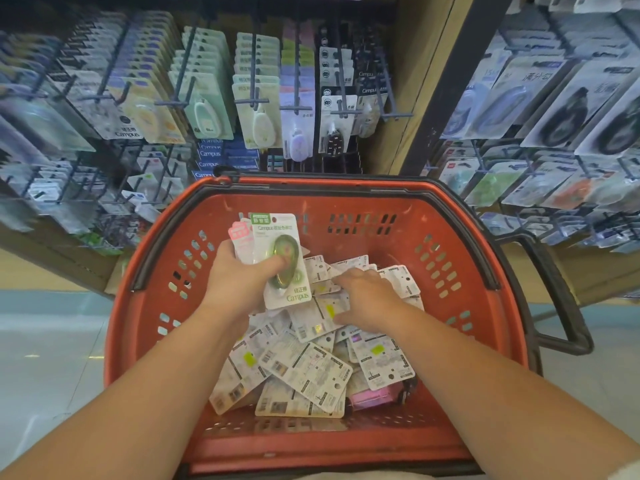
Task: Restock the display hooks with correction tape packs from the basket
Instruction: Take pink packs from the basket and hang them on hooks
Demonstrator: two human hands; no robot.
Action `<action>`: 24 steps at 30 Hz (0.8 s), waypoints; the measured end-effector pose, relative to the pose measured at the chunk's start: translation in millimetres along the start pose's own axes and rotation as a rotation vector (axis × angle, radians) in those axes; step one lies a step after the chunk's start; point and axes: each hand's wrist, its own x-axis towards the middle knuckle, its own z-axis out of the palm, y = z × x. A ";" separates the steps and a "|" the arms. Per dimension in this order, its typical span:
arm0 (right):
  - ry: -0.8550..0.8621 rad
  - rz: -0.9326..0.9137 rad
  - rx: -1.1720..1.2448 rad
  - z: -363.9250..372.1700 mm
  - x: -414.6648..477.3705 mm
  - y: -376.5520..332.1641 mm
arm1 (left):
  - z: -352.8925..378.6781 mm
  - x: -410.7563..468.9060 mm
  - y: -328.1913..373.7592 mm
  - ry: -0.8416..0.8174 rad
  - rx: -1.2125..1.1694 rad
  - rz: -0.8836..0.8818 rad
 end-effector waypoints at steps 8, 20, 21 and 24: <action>0.108 0.015 0.094 0.9 5.9 5.6 | 3.1 1.7 0.1 0.062 -0.006 -0.012; 0.049 -0.073 -0.309 5.0 -10.3 0.7 | 4.7 2.2 -0.7 0.075 0.087 -0.023; 0.071 -0.077 -0.276 2.0 -10.4 1.9 | 4.5 2.0 -1.0 0.072 0.087 -0.023; 0.103 -0.056 0.057 -14.8 -10.5 8.9 | 3.7 0.7 -1.2 0.062 0.090 -0.018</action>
